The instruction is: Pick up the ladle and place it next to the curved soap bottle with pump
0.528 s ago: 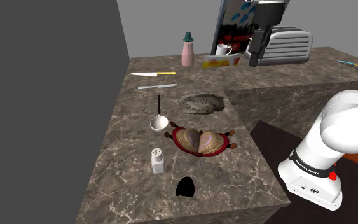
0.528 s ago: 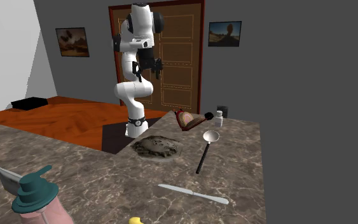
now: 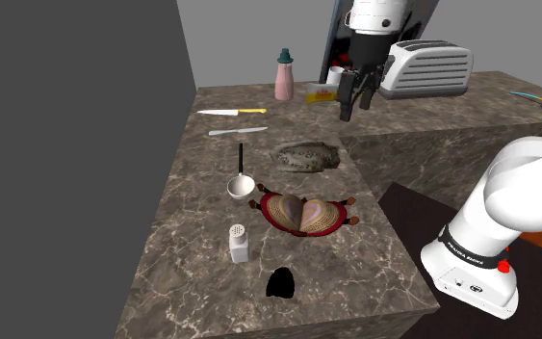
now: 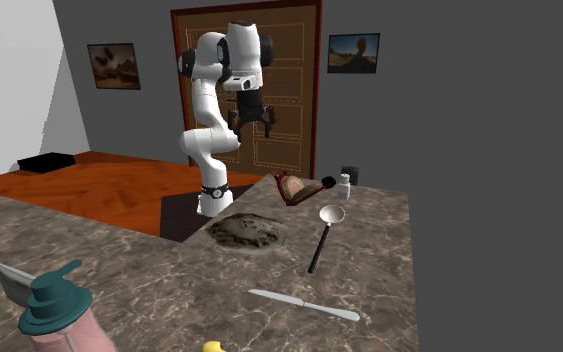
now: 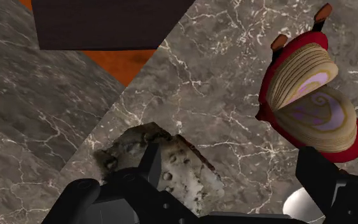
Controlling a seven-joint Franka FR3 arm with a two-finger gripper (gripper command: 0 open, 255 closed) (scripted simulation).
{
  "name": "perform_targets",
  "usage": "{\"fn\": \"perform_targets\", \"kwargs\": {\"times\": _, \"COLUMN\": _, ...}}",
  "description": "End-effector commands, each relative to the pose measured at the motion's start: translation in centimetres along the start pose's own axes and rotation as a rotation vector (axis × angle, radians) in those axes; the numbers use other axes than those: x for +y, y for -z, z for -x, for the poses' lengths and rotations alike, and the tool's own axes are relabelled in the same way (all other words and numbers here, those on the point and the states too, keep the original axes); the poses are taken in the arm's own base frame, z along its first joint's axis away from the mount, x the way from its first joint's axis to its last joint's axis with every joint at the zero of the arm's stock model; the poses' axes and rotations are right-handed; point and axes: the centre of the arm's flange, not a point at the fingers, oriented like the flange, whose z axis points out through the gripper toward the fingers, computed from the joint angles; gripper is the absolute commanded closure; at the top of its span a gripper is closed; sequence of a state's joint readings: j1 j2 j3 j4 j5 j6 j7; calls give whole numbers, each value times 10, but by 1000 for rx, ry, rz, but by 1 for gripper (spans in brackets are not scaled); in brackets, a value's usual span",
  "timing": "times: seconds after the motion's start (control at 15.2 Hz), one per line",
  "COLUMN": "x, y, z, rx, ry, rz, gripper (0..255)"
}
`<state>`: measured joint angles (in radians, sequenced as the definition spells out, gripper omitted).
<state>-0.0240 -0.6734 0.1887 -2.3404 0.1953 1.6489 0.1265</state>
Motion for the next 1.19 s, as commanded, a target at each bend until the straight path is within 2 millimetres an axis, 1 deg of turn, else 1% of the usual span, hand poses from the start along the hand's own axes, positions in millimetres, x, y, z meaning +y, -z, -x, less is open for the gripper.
{"fn": "perform_targets", "kwargs": {"times": 0.0, "x": -13, "y": -18, "z": -12, "rx": 17, "ry": -56, "rz": -1, "gripper": 0}}
{"fn": "perform_targets", "kwargs": {"times": 0.26, "x": -41, "y": -48, "z": -42, "rx": 46, "ry": -160, "rz": 0, "gripper": 0}}
{"fn": "perform_targets", "kwargs": {"times": 0.59, "x": -70, "y": -84, "z": -84, "rx": 82, "ry": -289, "rz": 1, "gripper": 0}}
{"fn": "perform_targets", "kwargs": {"times": 0.86, "x": -90, "y": -112, "z": -121, "rx": 111, "ry": -393, "rz": 2, "gripper": 0}}
{"fn": "perform_targets", "kwargs": {"times": 1.12, "x": -106, "y": -138, "z": -161, "rx": 140, "ry": -496, "rz": 3, "gripper": 0}}
